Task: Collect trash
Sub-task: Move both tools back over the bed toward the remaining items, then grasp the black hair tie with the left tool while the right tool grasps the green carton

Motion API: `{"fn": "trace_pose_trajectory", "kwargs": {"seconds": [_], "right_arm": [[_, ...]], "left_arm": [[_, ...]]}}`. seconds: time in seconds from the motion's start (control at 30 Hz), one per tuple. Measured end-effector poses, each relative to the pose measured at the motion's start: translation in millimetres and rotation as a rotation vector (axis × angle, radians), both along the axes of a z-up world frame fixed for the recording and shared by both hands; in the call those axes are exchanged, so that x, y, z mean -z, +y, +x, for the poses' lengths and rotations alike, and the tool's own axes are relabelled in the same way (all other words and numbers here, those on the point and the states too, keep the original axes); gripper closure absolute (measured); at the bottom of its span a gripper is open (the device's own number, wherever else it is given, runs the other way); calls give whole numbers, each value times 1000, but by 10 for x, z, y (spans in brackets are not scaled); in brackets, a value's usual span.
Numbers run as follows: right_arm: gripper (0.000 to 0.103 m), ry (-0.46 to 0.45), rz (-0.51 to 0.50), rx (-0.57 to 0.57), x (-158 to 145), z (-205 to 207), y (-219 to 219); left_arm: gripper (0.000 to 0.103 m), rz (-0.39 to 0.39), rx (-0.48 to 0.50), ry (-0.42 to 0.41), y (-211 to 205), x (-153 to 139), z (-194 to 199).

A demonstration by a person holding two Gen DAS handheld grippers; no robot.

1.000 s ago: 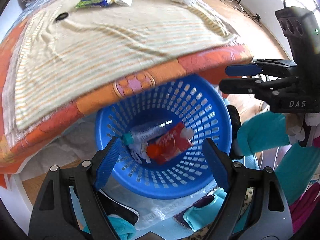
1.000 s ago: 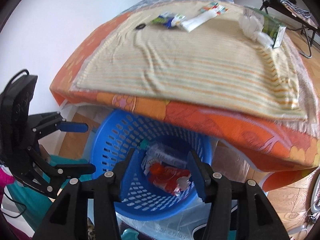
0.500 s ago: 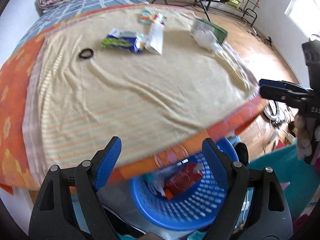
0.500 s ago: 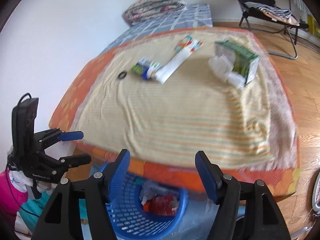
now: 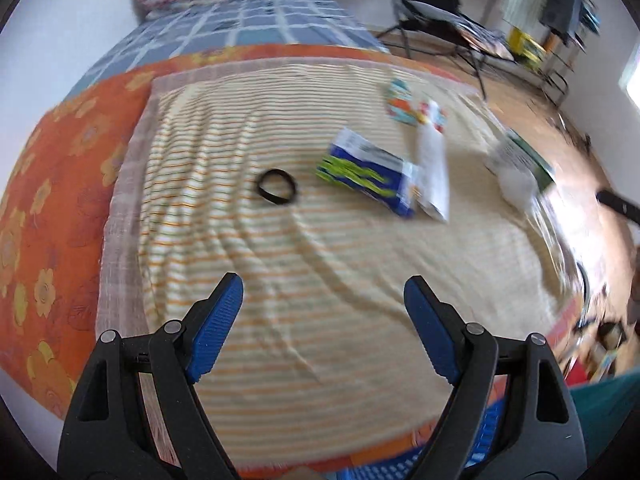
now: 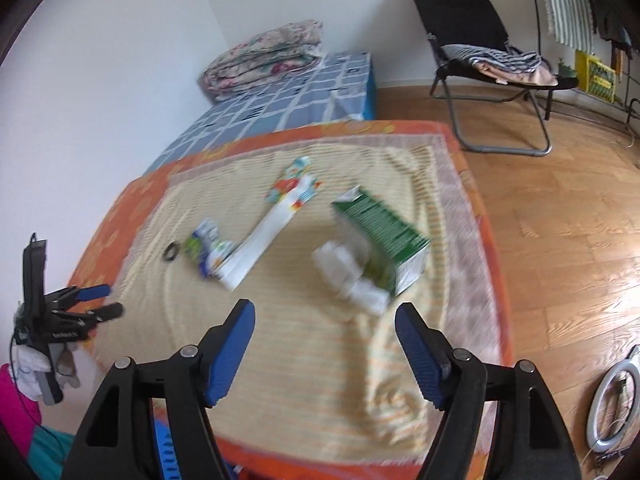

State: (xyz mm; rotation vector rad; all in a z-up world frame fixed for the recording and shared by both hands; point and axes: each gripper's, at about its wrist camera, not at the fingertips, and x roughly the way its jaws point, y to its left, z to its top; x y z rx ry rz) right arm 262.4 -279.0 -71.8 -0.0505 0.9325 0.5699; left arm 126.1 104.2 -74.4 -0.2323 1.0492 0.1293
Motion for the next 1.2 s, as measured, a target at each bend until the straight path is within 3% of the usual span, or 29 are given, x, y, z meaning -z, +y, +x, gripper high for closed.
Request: {"fn": "trace_pose_trajectory", "kwargs": {"seconds": [0.07,0.13,0.2,0.3,0.4,0.47,0.57,0.63,0.87,1.0,1.2], "right_arm": [[28,1,-8,13,43,143,0],[28,-2,-20,25,81,264,4],[28,0,-34,35,135,393,27],[28,14,-42,50,226,548,63],[28,34,-44,65,319,700,89],[28,41,-44,67,359,765,120],[28,45,-54,65,417,836,164],[28,44,-65,59,446,870,199],[27,33,-103,50,526,972,290],[27,39,-120,49,595,1029,320],[27,32,-175,37,687,1060,384]], "left_arm": [[21,-20,-32,4,169,51,107],[36,-33,-68,23,335,124,233],[43,-66,-101,40,472,194,317],[46,-152,-153,50,661,303,458],[55,-190,-170,58,730,383,584],[55,-201,-182,63,748,434,658],[56,-189,-190,71,738,504,776],[66,-180,-190,79,728,535,837],[71,-119,-192,88,689,618,975],[88,-80,-190,83,675,633,990],[96,-73,-187,67,705,634,989]]}}
